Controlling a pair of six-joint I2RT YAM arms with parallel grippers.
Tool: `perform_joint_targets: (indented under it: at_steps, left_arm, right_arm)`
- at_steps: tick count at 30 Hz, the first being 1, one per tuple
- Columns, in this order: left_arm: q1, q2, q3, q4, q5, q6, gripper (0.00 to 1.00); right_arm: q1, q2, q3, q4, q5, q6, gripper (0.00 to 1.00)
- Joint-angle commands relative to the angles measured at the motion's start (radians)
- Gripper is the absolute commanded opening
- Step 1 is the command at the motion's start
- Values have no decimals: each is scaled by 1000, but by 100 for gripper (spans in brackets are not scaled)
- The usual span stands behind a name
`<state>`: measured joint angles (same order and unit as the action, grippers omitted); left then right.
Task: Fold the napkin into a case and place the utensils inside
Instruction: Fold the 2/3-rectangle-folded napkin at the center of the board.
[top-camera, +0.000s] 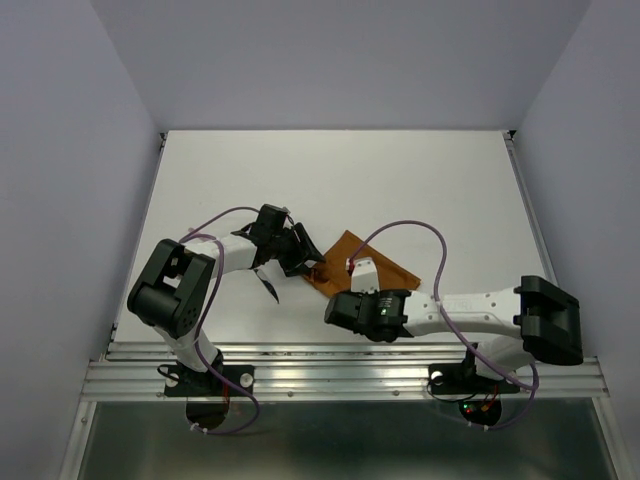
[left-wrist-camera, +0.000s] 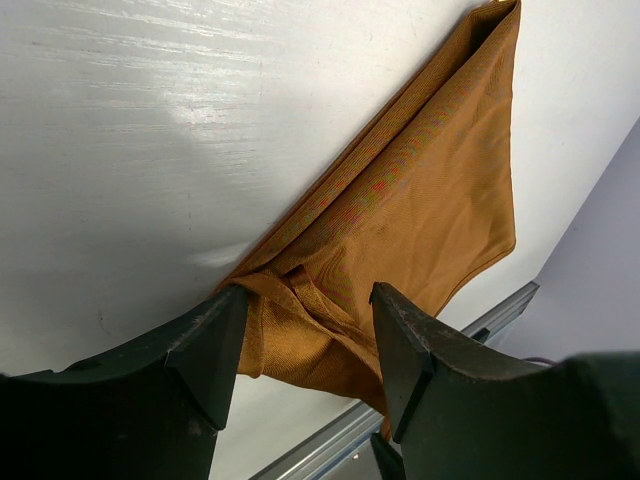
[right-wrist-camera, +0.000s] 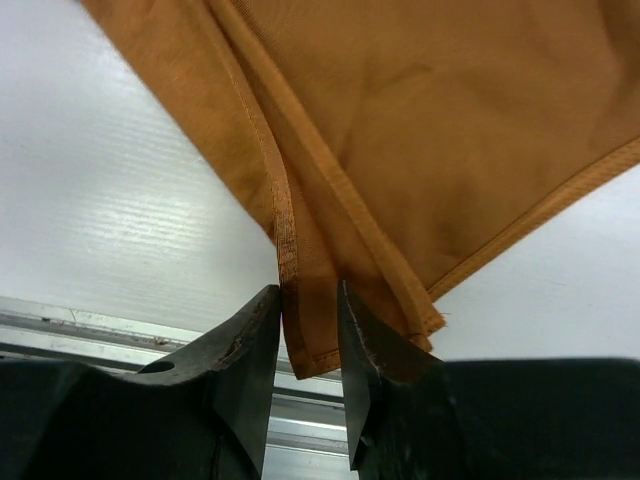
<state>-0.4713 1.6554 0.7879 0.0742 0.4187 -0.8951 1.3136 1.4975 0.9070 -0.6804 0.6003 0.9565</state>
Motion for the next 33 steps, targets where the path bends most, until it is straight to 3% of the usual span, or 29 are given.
perform_joint_targets:
  at_steps: [1,12,18,21,22,26,30,33]
  left_arm:
    - [-10,41,-3,-73,-41,36,65]
    - [-16,21,2,-97,-38,38,65]
    - [-21,12,5,-106,-41,38,65]
    - [-24,6,7,-114,-43,41,65]
    - [-24,4,7,-117,-43,42,65]
    - [-27,3,10,-123,-44,42,65]
    - [-29,3,8,-123,-41,32,65]
    - [-30,3,11,-123,-38,32,65]
  right_arm:
    - [-37,-52,-10,-82,107,56,36]
    - [-117,-49,-72,-22,67,-22,40]
    - [-178,-141,-77,-24,55,-41,42]
    - [-214,-186,-36,-2,41,-100,48]
    - [-226,-189,-24,42,-6,-131,54]
    - [-306,-178,10,255,-176,-306,63]
    - [-382,-143,23,448,-419,-421,66]
    - [-404,-60,56,525,-471,-455,67]
